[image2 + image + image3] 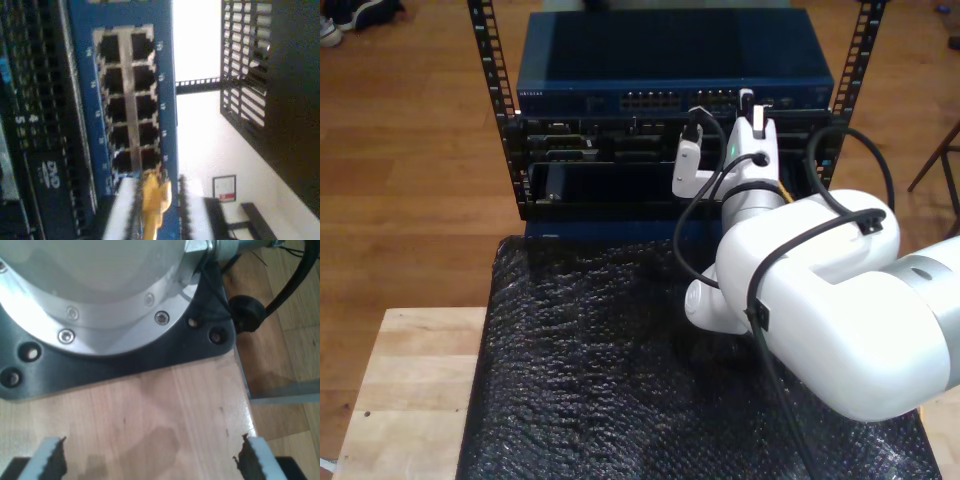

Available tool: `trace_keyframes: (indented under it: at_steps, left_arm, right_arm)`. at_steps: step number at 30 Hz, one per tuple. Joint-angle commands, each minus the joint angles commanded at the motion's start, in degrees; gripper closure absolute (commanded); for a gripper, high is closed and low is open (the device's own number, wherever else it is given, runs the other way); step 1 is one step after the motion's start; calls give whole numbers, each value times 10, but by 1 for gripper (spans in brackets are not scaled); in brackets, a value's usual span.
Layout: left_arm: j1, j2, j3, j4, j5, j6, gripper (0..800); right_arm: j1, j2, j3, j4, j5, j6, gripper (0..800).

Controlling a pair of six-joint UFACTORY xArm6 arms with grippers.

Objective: Grab the cable and plug it in

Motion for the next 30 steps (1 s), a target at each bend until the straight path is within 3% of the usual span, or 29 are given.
trace_keyframes:
  at_steps: [7, 21, 30]
  left_arm:
    - [0, 0, 0, 0, 0, -1, 0]
    - [0, 0, 0, 0, 0, 0, 0]
    - [0, 0, 0, 0, 0, 0, 0]
  right_arm:
    - [3, -17, 21, -5, 10, 0, 465]
    - [5, -126, 139, -4, 56, 0, 405]
    - [4, -221, 185, -4, 207, 0, 252]
